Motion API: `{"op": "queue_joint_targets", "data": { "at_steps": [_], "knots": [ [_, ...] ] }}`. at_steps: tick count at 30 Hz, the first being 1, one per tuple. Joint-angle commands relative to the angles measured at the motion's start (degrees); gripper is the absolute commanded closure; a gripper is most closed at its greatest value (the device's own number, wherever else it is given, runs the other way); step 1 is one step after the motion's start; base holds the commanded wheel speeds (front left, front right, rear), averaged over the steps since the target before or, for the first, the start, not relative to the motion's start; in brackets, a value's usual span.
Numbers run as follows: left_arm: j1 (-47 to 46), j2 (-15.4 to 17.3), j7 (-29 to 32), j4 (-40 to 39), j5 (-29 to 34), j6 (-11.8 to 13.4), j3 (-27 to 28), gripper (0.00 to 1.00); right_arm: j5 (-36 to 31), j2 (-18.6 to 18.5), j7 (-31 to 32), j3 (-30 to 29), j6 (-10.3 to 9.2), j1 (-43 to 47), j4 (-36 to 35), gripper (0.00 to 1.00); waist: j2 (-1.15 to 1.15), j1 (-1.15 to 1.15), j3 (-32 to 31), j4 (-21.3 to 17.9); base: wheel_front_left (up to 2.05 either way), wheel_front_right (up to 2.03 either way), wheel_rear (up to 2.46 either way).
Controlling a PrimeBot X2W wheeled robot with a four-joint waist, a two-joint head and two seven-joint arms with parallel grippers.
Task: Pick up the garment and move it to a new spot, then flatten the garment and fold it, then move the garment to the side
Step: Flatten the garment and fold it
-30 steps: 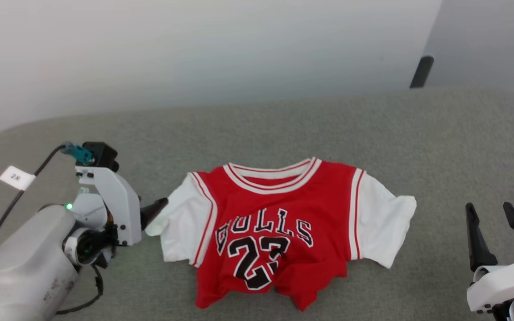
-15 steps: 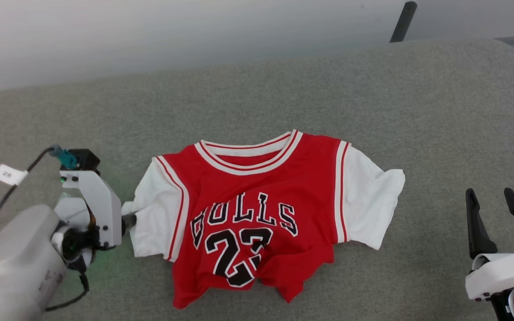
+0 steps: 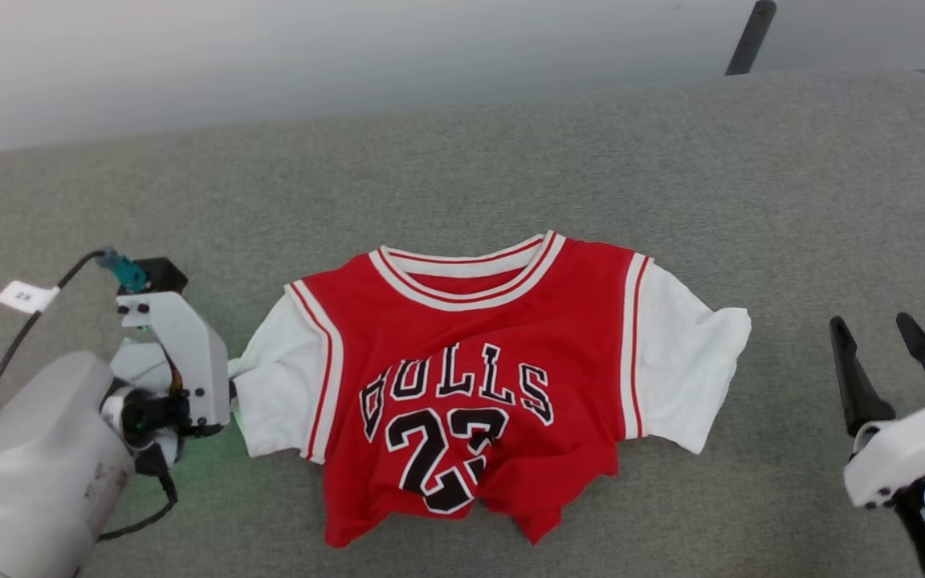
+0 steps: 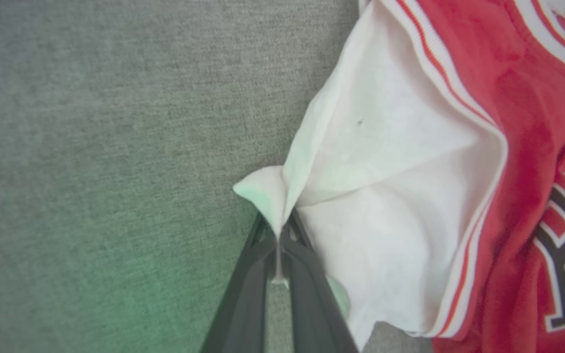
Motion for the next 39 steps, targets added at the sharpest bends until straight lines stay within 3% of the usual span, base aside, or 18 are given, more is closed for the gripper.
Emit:
{"op": "queue_joint_targets", "data": {
  "at_steps": [1,8,14,25,26,27,28,37,39],
  "knots": [
    [0.6,-1.0,0.5,0.5,0.5,-0.2,-0.8,1.00,1.0,-1.5,1.9,0.6,-0.06,-1.6,0.5,0.00,0.00,0.00,0.3,0.7,0.00,0.00,0.00],
    [-1.8,-2.7,-0.6,1.1,1.4,-0.6,-1.2,1.00,5.1,-5.6,12.5,3.0,-0.05,-7.6,5.4,0.00,0.00,0.00,1.4,2.9,0.00,0.00,0.00],
    [-3.7,-4.5,-1.0,1.4,1.9,-1.0,-1.6,1.00,8.6,-6.8,19.4,4.3,-0.05,-12.3,12.9,0.00,0.00,0.00,2.9,4.9,0.00,0.00,0.00],
    [-5.9,-6.3,-1.9,2.2,2.0,-1.4,-2.0,1.00,12.0,-5.2,26.6,4.7,-0.05,-19.7,26.5,0.00,0.00,0.00,5.4,7.2,0.00,0.00,0.00],
    [-6.0,-6.4,-1.9,2.3,1.9,-1.4,-2.1,1.00,12.4,-4.8,27.9,4.9,-0.04,-19.9,27.7,0.13,0.00,0.00,5.5,7.3,0.00,0.00,0.00],
    [-6.1,-6.5,-1.9,2.5,1.9,-1.4,-2.2,1.00,12.7,-4.7,28.9,5.4,-0.02,-20.1,28.7,0.68,0.00,0.00,5.6,7.4,0.00,0.00,0.00],
    [-6.2,-6.5,-2.0,2.7,1.8,-1.4,-2.2,1.00,13.1,-4.5,30.0,5.5,-0.02,-20.3,29.7,1.00,0.00,0.00,5.6,7.5,0.00,0.00,0.00],
    [-7.7,-6.3,-1.2,3.8,1.1,-1.6,-2.3,1.00,15.2,-3.9,35.5,2.1,-0.02,-24.7,33.0,1.00,0.00,0.00,5.1,7.8,0.00,0.00,0.00],
    [-8.5,-6.3,-1.0,4.0,1.1,-1.6,-2.4,1.00,14.7,-4.8,36.2,3.5,-0.02,-26.0,32.2,1.00,0.00,0.00,4.8,7.9,0.00,0.00,0.00]
  ]
}}
